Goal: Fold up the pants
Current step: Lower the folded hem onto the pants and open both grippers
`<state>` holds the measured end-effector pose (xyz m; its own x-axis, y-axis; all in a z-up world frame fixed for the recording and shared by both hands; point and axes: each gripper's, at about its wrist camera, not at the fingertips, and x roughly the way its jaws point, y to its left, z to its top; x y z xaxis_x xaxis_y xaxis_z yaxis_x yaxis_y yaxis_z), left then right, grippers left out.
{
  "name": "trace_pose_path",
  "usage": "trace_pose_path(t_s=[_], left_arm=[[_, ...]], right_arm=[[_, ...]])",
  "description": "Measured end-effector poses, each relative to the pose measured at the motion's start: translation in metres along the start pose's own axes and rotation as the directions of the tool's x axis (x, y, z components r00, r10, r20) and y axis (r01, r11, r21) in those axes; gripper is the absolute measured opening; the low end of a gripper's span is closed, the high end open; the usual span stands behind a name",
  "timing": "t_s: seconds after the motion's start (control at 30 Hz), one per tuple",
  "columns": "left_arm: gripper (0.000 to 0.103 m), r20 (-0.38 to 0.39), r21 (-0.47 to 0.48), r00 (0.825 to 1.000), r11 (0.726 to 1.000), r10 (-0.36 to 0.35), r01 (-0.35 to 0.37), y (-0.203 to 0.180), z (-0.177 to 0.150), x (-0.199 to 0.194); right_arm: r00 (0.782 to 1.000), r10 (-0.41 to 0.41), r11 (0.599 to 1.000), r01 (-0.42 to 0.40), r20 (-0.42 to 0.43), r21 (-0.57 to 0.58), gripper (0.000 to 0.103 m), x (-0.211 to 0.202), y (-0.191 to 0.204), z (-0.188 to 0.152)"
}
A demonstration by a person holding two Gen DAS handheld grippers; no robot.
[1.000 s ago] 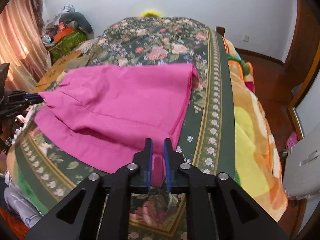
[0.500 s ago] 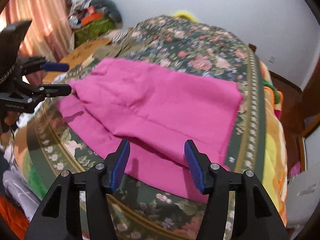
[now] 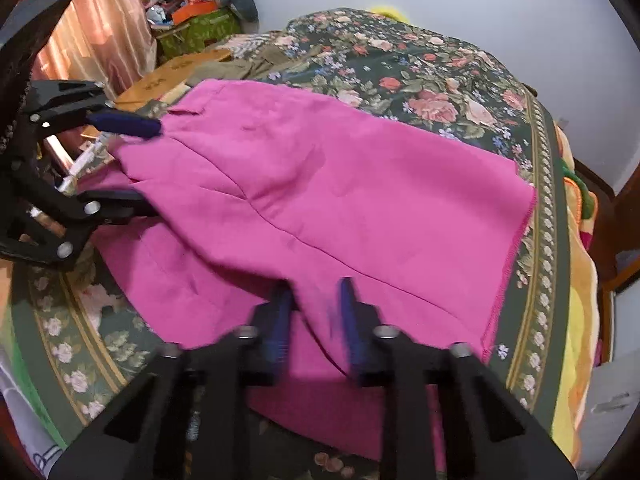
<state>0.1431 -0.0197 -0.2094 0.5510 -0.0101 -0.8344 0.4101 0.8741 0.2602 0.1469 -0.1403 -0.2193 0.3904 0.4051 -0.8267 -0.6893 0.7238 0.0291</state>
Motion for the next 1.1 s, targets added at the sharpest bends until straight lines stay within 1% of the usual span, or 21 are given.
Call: trace_pose_path(t_s=[0.07,0.1,0.17,0.2,0.37,0.5,0.57,0.67,0.73,0.77,0.8,0.83,0.9,0.93,1.0,1.07,1.1], left_arm=[[0.031,0.02,-0.005,1.0,1.0,-0.002,0.002,-0.001,0.002,-0.004],[0.027,0.034,-0.009,0.999,1.0,-0.004,0.004,-0.001,0.003,-0.009],[0.013,0.06,-0.009,0.998,1.0,0.003,-0.002,-0.002,0.003,-0.015],[0.013,0.076,-0.016,0.997,1.0,0.001,0.001,-0.003,0.002,-0.02],[0.012,0.076,-0.058,0.996,0.997,-0.051,0.056,-0.005,-0.004,-0.027],[0.012,0.072,-0.085,0.993,0.992,-0.091,0.097,-0.009,-0.012,-0.031],[0.012,0.058,-0.1,0.992,0.988,-0.114,0.12,-0.01,-0.015,-0.029],[0.013,0.017,-0.14,0.988,0.978,-0.152,0.153,-0.01,-0.019,-0.024],[0.015,0.008,-0.155,0.986,0.974,-0.167,0.167,-0.008,-0.022,-0.027],[0.017,0.011,-0.163,0.985,0.972,-0.171,0.171,-0.005,-0.024,-0.031],[0.019,0.019,-0.174,0.983,0.968,-0.181,0.181,-0.002,-0.026,-0.036],[0.02,0.028,-0.189,0.981,0.963,-0.191,0.193,0.002,-0.029,-0.041],[0.021,0.046,-0.216,0.981,0.957,-0.186,0.192,0.011,-0.033,-0.052],[0.024,0.057,-0.232,0.983,0.955,-0.177,0.185,0.017,-0.035,-0.058],[0.036,0.079,-0.273,0.983,0.944,-0.169,0.184,0.031,-0.038,-0.066],[0.058,0.102,-0.328,0.982,0.927,-0.157,0.183,0.046,-0.04,-0.07],[0.061,0.108,-0.359,0.984,0.917,-0.142,0.172,0.053,-0.041,-0.07]], right_arm=[[1.0,-0.001,1.0,0.001,0.02,-0.003,0.008,-0.006,0.002,0.0],[0.999,0.002,1.0,-0.002,0.034,-0.006,0.007,-0.011,0.003,0.001],[0.999,0.016,1.0,-0.016,0.051,-0.002,0.006,-0.021,0.004,0.002],[0.998,0.023,1.0,-0.023,0.056,0.0,0.005,-0.024,0.004,0.002],[0.997,0.024,1.0,-0.025,0.071,0.003,0.005,-0.038,0.009,-0.001],[0.998,0.03,0.999,-0.03,0.059,0.011,0.005,-0.04,0.013,-0.011],[0.998,0.028,0.999,-0.029,0.049,0.017,0.005,-0.037,0.015,-0.016],[0.999,0.016,0.999,-0.018,0.046,0.032,0.006,-0.032,0.015,-0.023],[0.999,0.017,0.999,-0.019,0.03,0.05,0.011,-0.031,0.014,-0.025],[1.0,0.012,0.998,-0.013,0.017,0.058,0.017,-0.032,0.013,-0.026],[1.0,0.008,0.998,-0.009,0.012,0.065,0.025,-0.034,0.012,-0.027],[1.0,0.009,0.997,-0.01,0.011,0.072,0.03,-0.037,0.01,-0.028],[1.0,0.014,0.995,-0.016,0.026,0.097,0.052,-0.046,0.006,-0.03],[0.999,0.014,0.993,-0.019,0.045,0.115,0.056,-0.053,0.002,-0.03],[0.996,0.008,0.99,-0.021,0.092,0.142,0.058,-0.066,-0.004,-0.03],[0.993,0.001,0.986,-0.021,0.119,0.166,0.058,-0.073,-0.008,-0.028],[0.991,-0.004,0.982,-0.022,0.134,0.189,0.058,-0.077,-0.013,-0.026]])
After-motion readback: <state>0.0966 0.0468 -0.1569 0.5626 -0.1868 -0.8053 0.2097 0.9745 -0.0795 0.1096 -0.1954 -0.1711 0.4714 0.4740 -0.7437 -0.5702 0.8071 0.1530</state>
